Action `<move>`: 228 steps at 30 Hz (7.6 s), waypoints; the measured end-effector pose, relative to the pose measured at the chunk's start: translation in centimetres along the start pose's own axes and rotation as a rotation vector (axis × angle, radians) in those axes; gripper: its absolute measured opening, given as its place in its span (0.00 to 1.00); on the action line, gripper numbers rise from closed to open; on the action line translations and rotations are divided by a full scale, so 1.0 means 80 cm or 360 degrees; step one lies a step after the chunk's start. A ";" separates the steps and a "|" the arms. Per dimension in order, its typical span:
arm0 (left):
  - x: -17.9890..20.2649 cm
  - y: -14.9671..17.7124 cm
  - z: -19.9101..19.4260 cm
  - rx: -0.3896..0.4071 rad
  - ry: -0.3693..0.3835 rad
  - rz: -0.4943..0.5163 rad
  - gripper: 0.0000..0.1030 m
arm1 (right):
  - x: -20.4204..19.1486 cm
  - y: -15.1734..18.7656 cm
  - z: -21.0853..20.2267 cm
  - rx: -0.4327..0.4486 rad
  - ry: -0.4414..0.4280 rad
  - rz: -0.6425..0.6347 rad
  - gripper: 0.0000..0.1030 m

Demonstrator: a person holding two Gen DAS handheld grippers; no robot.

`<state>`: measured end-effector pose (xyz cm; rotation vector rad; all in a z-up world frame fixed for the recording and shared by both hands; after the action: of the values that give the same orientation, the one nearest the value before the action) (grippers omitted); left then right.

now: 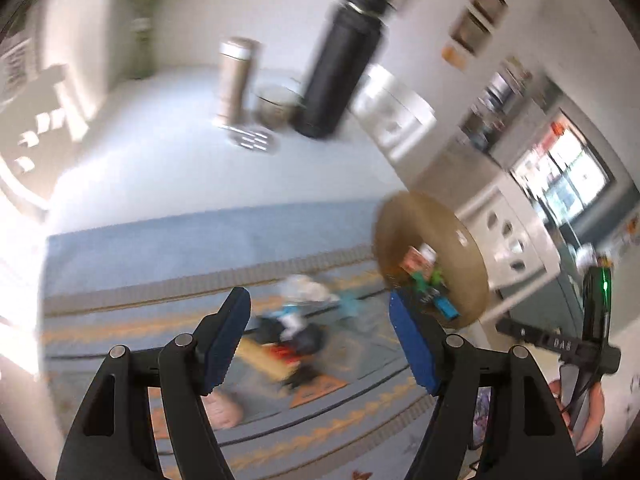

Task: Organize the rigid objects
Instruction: 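Withdraw both grippers from the bowl back over the rug, then grasp the pink oval case with the left gripper while the right grasps the clear cup, then carry the pink case and clear cup into the brown bowl, release both, then move both grippers back over the figurines and yellow lighter on the rug, then grasp the yellow lighter with the left gripper while the right grasps the black figurine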

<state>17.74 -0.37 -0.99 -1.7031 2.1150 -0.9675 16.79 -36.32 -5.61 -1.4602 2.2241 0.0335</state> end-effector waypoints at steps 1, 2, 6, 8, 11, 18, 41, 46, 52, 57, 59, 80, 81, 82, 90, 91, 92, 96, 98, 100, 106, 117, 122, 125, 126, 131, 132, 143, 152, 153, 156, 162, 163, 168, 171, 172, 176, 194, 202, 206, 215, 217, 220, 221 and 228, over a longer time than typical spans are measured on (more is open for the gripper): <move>-0.009 0.004 -0.010 0.0013 -0.0021 -0.0009 0.70 | -0.008 0.007 -0.001 -0.0001 -0.0009 -0.0025 0.58; -0.021 0.009 -0.024 0.0022 -0.0060 0.0002 0.73 | -0.021 0.015 -0.003 -0.0002 -0.0020 -0.0062 0.58; -0.055 0.032 -0.062 0.0034 -0.0185 -0.0002 0.81 | -0.061 0.040 -0.003 -0.0013 -0.0038 -0.0190 0.58; -0.068 0.049 -0.066 0.0020 -0.0179 -0.0062 0.81 | -0.076 0.052 0.000 -0.0029 -0.0056 -0.0234 0.59; -0.075 0.077 -0.054 -0.0057 -0.0177 -0.0116 0.81 | -0.093 0.069 0.014 -0.0073 -0.0076 -0.0270 0.59; -0.066 0.134 -0.014 -0.0243 -0.0169 -0.0113 0.81 | -0.079 0.083 0.089 -0.0352 -0.0221 0.0021 0.59; -0.074 0.194 0.110 -0.0682 -0.0155 -0.0021 0.81 | -0.039 0.024 0.216 -0.0115 -0.0224 0.0965 0.50; -0.071 0.198 0.116 -0.0694 -0.0150 -0.0015 0.81 | -0.045 0.021 0.225 -0.0073 -0.0149 0.0957 0.43; -0.063 0.197 0.124 -0.0609 -0.0310 0.0062 0.81 | -0.048 0.018 0.224 -0.0116 -0.0127 0.0838 0.35; -0.081 0.206 0.112 -0.0632 -0.0388 0.0106 0.81 | -0.057 0.046 0.206 -0.0243 -0.0164 0.0556 0.35; -0.098 0.210 0.104 -0.0635 -0.0395 0.0046 0.80 | -0.067 0.060 0.195 -0.0282 -0.0156 0.0379 0.35; -0.054 0.180 0.093 -0.0513 -0.0301 0.0237 0.36 | -0.069 0.151 0.191 -0.0446 -0.0139 -0.0410 0.35; -0.054 0.181 0.089 -0.0509 -0.0304 0.0237 0.36 | -0.067 0.154 0.188 -0.0443 -0.0137 -0.0412 0.35; -0.054 0.182 0.085 -0.0509 -0.0311 0.0234 0.36 | -0.062 0.159 0.181 -0.0444 -0.0138 -0.0416 0.35; -0.052 0.191 0.084 -0.0539 -0.0292 0.0189 0.36 | -0.074 0.167 0.194 -0.0435 -0.0040 -0.0513 0.45; -0.048 0.189 0.082 -0.0539 -0.0295 0.0205 0.36 | -0.079 0.168 0.198 -0.0444 -0.0039 -0.0522 0.45; -0.043 0.185 0.087 -0.0537 -0.0296 0.0215 0.36 | -0.084 0.170 0.200 -0.0421 -0.0023 -0.0548 0.45; -0.029 0.171 0.087 -0.0510 -0.0282 0.0245 0.36 | -0.096 0.177 0.197 -0.0329 -0.0010 -0.0597 0.36; -0.021 0.162 0.084 -0.0489 -0.0266 0.0259 0.36 | -0.102 0.179 0.190 -0.0283 -0.0031 -0.0589 0.36; -0.011 0.149 0.079 -0.0457 -0.0252 0.0278 0.36 | -0.103 0.176 0.176 -0.0250 -0.0082 -0.0565 0.36; 0.029 0.080 0.059 -0.0281 -0.0166 0.0322 0.36 | -0.100 0.134 0.104 -0.0097 -0.0234 -0.0434 0.36; 0.164 -0.099 0.010 0.0214 0.0057 0.0556 0.36 | -0.082 -0.039 -0.101 0.0536 -0.0255 -0.0342 0.36; 0.207 -0.140 0.032 0.0256 0.0181 0.0578 0.36 | -0.053 -0.095 -0.159 0.0704 -0.0159 -0.0295 0.36; 0.216 -0.141 0.074 0.0178 0.0229 0.0550 0.36 | -0.031 -0.111 -0.142 0.0666 -0.0130 -0.0222 0.36; 0.217 -0.138 0.094 0.0127 0.0250 0.0528 0.36 | -0.023 -0.114 -0.127 0.0628 -0.0123 -0.0191 0.36; 0.217 -0.107 0.180 -0.0121 0.0274 0.0446 0.36 | 0.025 -0.127 -0.028 0.0278 -0.0150 -0.0020 0.36; 0.218 -0.099 0.197 -0.0172 0.0271 0.0435 0.36 | 0.032 -0.128 -0.009 0.0218 -0.0135 0.0006 0.36; 0.230 -0.062 0.260 -0.0397 0.0242 0.0444 0.57 | 0.084 -0.123 0.081 -0.0125 0.0170 0.0067 0.43; 0.147 -0.069 0.150 -0.0168 0.0123 0.0236 0.65 | 0.078 -0.111 0.008 0.0128 0.0063 0.0138 0.71; 0.133 -0.067 0.134 -0.0135 0.0095 0.0208 0.65 | 0.074 -0.106 0.002 0.0143 0.0046 0.0132 0.72; 0.090 -0.060 0.084 -0.0053 -0.0029 0.0127 0.65 | 0.049 -0.094 -0.011 0.0166 0.0013 0.0068 0.72; 0.022 -0.032 -0.003 0.0095 -0.0245 -0.0009 0.65 | -0.018 -0.067 -0.047 0.0275 -0.0017 -0.0119 0.72; 0.016 -0.026 -0.012 0.0110 -0.0270 -0.0020 0.65 | -0.030 -0.058 -0.057 0.0325 0.0008 -0.0168 0.72; -0.020 0.028 -0.025 0.0035 -0.0315 -0.0115 0.71 | -0.057 -0.017 -0.070 0.0412 0.0017 -0.0284 0.98; -0.033 0.066 0.001 -0.0100 -0.0296 -0.0184 0.71 | -0.065 0.012 -0.042 0.0264 -0.0050 -0.0272 0.98; -0.034 0.074 0.010 -0.0134 -0.0284 -0.0196 0.71 | -0.068 0.025 -0.028 0.0197 -0.0072 -0.0267 0.98; -0.023 0.107 0.062 -0.0310 -0.0255 -0.0175 0.71 | -0.072 0.080 0.044 -0.0087 -0.0090 -0.0252 0.98; -0.010 0.094 0.152 -0.0522 -0.0231 0.0031 0.70 | -0.072 0.162 0.125 -0.0318 -0.0020 -0.0290 0.97; -0.063 0.123 0.137 -0.0538 -0.0250 -0.0166 0.70 | -0.099 0.128 0.141 -0.0253 -0.0041 -0.0365 0.94; -0.080 0.130 0.131 -0.0532 -0.0241 -0.0243 0.70 | -0.144 0.119 0.177 -0.0308 -0.0108 -0.0452 0.80; -0.104 0.139 0.136 -0.0549 -0.0189 -0.0354 0.70 | -0.185 0.120 0.245 -0.0368 -0.0063 -0.0512 0.45; -0.094 0.141 0.145 -0.0561 -0.0139 -0.0332 0.70 | -0.180 0.114 0.239 -0.0338 -0.0059 -0.0527 0.45; -0.071 0.140 0.161 -0.0582 -0.0058 -0.0277 0.70 | -0.151 0.098 0.226 -0.0293 -0.0018 -0.0463 0.45; -0.061 0.140 0.169 -0.0597 -0.0062 -0.0237 0.70 | -0.137 0.092 0.222 -0.0287 0.0005 -0.0426 0.45; -0.005 0.127 0.202 -0.0612 -0.0226 0.0001 0.74 | -0.103 0.078 0.218 -0.0281 0.0086 -0.0316 0.45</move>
<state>19.45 -4.44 -19.58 -1.8748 2.3130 -0.4391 20.52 -21.80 -19.25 -1.7906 2.1526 0.1299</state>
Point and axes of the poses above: each gripper's, at about its wrist camera, not at the fingertips, and z roughly the way its jaws point, x to its right, y to its underside, the point moved 2 cm from there along z, roughly the way its jaws point, and after that the axes turned 13 degrees about z, right-handed, at the moved point
